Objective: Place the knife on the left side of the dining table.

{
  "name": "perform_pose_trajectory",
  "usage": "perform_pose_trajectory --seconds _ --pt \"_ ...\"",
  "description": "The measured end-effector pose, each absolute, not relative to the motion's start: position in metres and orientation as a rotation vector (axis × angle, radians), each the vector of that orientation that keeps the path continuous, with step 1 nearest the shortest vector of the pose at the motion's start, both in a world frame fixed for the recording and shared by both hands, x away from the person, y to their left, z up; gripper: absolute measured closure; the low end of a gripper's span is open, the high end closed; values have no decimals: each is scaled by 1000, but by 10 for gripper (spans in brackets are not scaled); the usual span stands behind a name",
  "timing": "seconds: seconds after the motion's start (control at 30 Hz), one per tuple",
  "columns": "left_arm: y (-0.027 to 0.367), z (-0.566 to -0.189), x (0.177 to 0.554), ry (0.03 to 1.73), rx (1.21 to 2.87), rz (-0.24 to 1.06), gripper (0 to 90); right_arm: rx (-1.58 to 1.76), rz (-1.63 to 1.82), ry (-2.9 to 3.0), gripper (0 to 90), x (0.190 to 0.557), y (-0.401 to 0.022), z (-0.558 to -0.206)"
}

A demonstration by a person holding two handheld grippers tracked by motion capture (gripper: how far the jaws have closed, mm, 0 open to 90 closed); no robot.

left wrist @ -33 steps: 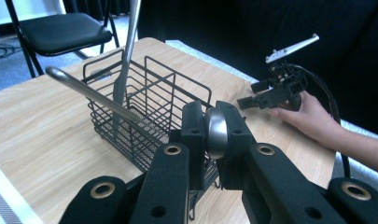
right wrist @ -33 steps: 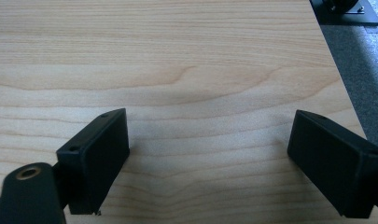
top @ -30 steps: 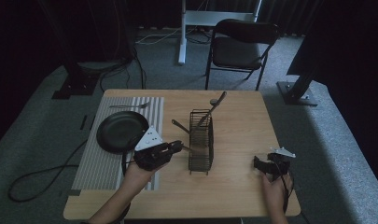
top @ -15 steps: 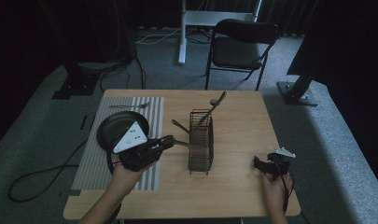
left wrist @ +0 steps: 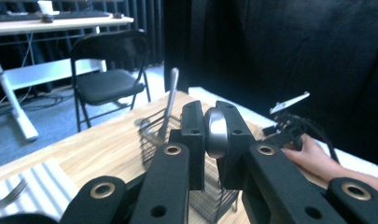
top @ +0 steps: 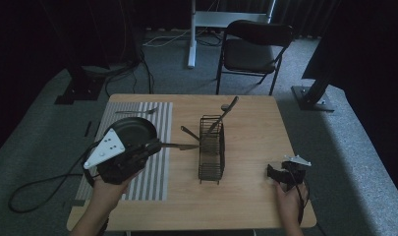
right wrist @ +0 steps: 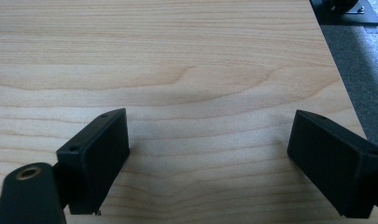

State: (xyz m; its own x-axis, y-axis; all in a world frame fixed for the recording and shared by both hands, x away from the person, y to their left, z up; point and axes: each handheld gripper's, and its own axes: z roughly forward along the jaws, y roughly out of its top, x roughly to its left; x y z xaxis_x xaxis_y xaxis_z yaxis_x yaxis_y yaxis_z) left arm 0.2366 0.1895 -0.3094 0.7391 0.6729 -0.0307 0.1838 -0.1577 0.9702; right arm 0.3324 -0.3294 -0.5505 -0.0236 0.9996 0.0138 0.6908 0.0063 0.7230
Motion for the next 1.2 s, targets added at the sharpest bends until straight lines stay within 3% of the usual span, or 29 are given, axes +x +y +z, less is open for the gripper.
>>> perform_pose_trajectory --seconds 0.4,0.8,1.2 --pt "231 -337 232 841 1732 534 838 1736 770 1767 117 332 -329 -551" --pt "264 -397 234 1032 1741 427 838 1738 771 1766 117 332 -329 -550" --pt "276 -420 238 1109 1716 368 837 1738 770 1767 117 332 -329 -550"
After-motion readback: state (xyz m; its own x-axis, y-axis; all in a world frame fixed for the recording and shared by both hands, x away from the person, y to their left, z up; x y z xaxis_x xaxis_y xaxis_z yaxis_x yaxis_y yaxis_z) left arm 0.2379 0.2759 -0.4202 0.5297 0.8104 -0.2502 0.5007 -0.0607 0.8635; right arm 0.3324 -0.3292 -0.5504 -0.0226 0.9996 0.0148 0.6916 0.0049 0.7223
